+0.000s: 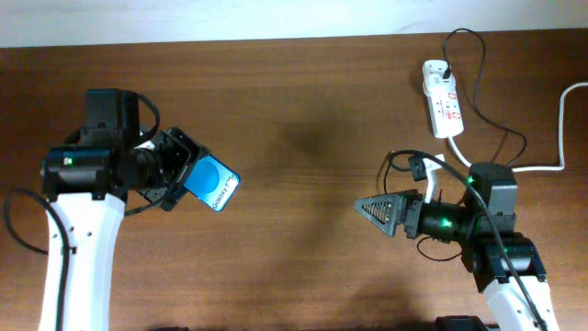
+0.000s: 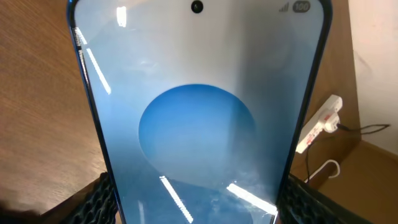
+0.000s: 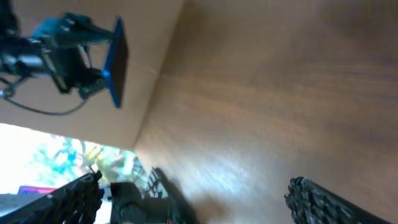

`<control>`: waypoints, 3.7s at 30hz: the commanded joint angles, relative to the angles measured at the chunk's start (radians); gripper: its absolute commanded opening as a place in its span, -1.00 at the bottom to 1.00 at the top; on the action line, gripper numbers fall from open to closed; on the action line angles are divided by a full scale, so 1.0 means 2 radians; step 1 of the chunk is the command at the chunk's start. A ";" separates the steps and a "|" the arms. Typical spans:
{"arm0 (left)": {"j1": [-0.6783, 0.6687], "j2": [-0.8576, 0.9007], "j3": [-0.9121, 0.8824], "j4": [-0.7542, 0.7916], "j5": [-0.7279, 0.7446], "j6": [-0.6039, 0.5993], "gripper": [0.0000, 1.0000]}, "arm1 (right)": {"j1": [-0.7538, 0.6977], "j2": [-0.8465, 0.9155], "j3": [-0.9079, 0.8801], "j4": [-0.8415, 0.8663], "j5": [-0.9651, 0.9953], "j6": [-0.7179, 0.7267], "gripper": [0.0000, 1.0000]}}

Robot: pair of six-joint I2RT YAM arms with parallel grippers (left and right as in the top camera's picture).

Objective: Plug charger to phone and switch on socket
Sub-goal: 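Swing the right gripper toward the phone held by the left gripper, then grasp the phone's top edge with the right gripper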

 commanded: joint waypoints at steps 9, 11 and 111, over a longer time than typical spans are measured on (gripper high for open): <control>-0.052 0.004 0.002 0.058 0.011 -0.069 -0.56 | 0.196 0.010 0.004 0.161 0.236 0.171 0.97; -0.052 0.004 0.002 0.059 0.011 -0.069 -0.56 | 0.223 0.020 0.004 0.189 0.270 0.210 0.97; -0.087 0.004 0.002 0.056 -0.013 -0.067 -0.26 | 0.417 0.309 0.031 0.666 0.378 0.248 -0.72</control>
